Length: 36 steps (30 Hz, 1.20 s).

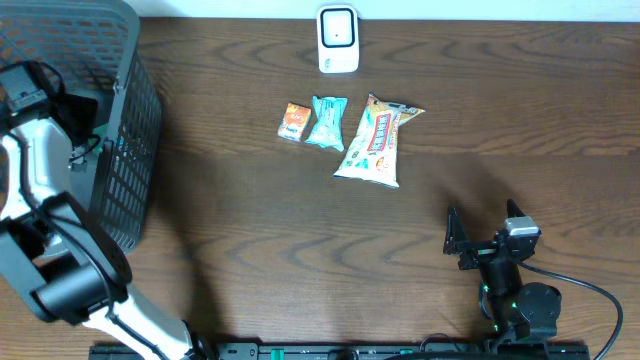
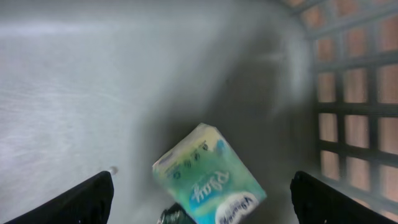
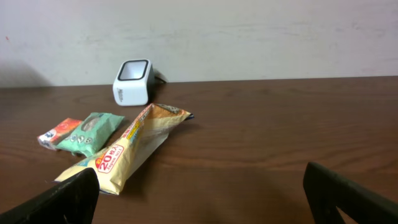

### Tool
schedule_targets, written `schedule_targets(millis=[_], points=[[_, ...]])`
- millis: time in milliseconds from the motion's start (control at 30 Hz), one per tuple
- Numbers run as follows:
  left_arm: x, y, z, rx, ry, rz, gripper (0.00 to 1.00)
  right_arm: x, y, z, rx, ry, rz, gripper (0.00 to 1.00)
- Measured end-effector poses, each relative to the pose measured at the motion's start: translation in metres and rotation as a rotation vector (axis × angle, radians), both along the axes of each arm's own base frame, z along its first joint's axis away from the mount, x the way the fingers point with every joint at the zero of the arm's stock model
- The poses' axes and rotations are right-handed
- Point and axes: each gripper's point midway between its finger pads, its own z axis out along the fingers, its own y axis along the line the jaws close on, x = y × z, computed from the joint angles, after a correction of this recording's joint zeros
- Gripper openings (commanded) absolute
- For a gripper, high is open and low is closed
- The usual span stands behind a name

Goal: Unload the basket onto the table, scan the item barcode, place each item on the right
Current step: 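Grasp the small teal pack in the basket with the left gripper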

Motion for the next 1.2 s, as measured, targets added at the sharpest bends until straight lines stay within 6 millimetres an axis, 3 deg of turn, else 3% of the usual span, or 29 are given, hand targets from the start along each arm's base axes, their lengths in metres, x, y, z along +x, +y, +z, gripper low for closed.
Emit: schedule_targets(millis=[133,233,433,633,767,933,1033,1133,1167,1200], points=[[0.014,-0.023,-0.026,-0.039,0.027,-0.035,0.89,0.0,0.0,0.0,0.0,0.0,0.0,0.99],[0.031,-0.037,-0.032,-0.035,0.002,-0.064,0.85,0.0,0.0,0.0,0.0,0.0,0.0,0.99],[0.034,-0.035,-0.046,-0.029,0.017,-0.039,0.85,0.0,0.0,0.0,0.0,0.0,0.0,0.99],[0.027,-0.024,-0.056,0.017,0.061,-0.019,0.53,0.0,0.0,0.0,0.0,0.0,0.0,0.99],[0.027,-0.018,-0.056,0.065,0.081,-0.061,0.1,0.0,0.0,0.0,0.0,0.0,0.0,0.99],[0.023,-0.013,-0.05,0.086,0.094,-0.076,0.08,0.0,0.0,0.0,0.0,0.0,0.0,0.99],[0.018,-0.008,-0.025,0.102,0.062,-0.062,0.08,0.0,0.0,0.0,0.0,0.0,0.0,0.99],[0.013,-0.004,0.032,0.141,-0.038,-0.047,0.08,0.0,0.0,0.0,0.0,0.0,0.0,0.99],[0.01,-0.005,0.062,0.165,-0.099,-0.044,0.07,0.0,0.0,0.0,0.0,0.0,0.0,0.99],[0.005,-0.007,0.107,0.204,-0.192,-0.04,0.08,0.0,0.0,0.0,0.0,0.0,0.0,0.99]])
